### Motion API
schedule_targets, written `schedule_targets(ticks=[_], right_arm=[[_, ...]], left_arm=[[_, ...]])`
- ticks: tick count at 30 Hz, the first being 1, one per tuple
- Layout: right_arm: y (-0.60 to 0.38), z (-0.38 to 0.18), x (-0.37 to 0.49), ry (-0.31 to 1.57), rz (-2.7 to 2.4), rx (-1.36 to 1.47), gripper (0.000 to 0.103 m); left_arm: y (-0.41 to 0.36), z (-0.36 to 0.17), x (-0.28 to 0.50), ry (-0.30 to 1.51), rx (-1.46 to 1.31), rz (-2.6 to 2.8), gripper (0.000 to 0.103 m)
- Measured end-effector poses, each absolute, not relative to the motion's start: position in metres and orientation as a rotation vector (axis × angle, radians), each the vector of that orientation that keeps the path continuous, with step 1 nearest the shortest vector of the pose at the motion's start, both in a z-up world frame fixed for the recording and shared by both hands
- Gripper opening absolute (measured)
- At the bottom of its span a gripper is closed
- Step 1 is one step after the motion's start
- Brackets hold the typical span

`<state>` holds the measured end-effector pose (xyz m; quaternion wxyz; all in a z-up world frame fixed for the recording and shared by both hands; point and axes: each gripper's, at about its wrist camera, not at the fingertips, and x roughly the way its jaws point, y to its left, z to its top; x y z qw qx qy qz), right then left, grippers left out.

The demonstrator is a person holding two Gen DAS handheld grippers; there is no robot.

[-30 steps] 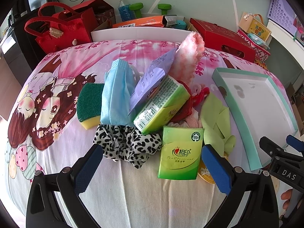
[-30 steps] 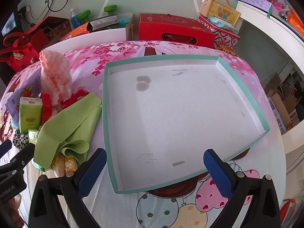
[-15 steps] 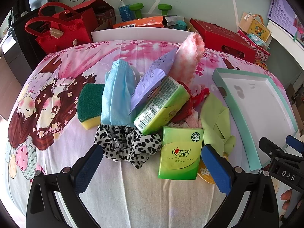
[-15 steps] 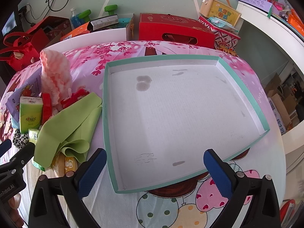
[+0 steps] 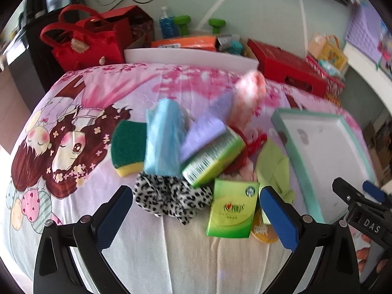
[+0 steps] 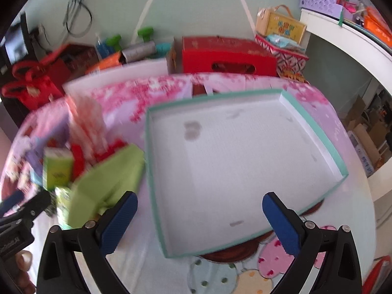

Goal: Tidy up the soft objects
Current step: 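Move left gripper toward the blue face mask while right gripper approaches the purple wipes packet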

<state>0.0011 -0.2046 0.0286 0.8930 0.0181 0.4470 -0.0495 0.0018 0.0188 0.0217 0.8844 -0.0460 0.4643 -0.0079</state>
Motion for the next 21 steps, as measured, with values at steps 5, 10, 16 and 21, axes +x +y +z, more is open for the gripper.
schedule_targets(ticks=[5, 10, 16, 21], right_arm=[[-0.194, 0.043, 0.003, 0.855, -0.004, 0.105, 0.103], [-0.181, 0.057, 0.010, 0.789, -0.005, 0.105, 0.103], [-0.162, 0.056, 0.025, 0.813, -0.008, 0.061, 0.103], [-0.138, 0.051, 0.036, 0.832, 0.037, 0.023, 0.103]], left_arm=[[0.037, 0.030, 0.008, 0.956, -0.161, 0.031, 0.103], [0.055, 0.042, 0.015, 0.913, -0.229, 0.053, 0.103], [0.074, 0.057, 0.025, 0.822, -0.268, 0.101, 0.103], [0.093, 0.063, 0.033, 0.776, -0.313, 0.171, 0.103]])
